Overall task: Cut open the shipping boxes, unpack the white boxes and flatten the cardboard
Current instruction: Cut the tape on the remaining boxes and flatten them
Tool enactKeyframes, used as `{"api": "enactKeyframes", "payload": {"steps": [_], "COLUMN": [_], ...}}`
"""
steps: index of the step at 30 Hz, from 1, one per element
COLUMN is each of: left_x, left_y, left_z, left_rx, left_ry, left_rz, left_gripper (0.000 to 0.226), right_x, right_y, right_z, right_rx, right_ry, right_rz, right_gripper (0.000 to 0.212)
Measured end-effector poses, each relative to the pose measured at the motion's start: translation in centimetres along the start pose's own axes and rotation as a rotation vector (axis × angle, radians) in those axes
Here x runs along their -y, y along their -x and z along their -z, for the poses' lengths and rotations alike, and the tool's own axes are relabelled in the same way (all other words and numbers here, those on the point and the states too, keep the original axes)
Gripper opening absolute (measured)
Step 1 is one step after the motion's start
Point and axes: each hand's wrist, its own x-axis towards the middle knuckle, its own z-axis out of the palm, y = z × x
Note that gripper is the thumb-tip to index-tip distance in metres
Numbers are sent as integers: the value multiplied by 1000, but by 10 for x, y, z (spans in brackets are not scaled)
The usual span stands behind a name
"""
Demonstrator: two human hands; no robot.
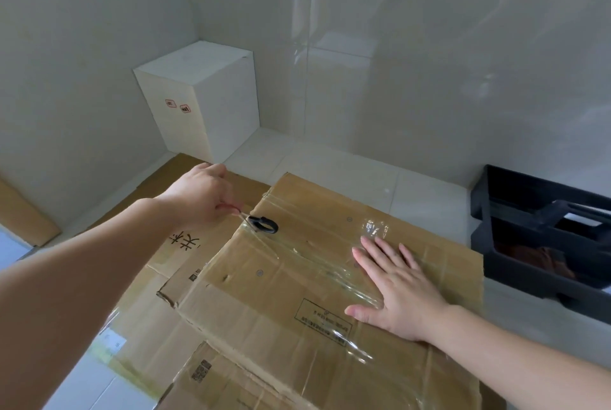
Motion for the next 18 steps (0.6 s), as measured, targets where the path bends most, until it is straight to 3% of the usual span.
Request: {"api": "enactKeyframes", "payload": {"steps": [8,14,18], "left_x": [-9,-9,18], "left_y": [-6,-1,16], "left_z": [3,8,27], "left_rx": [15,1,35], "left_ry": [-65,-82,-215], "left_rz": [20,-6,137], "left_gripper": [15,15,13], "right_x": [20,19,19], "right_y": [-15,-14,-15], "right_z": [15,6,11], "right_rx": [-95,6,24], "right_ry": [9,3,0], "right_rz": [-76,-79,-77], "right_gripper": [105,98,99]}}
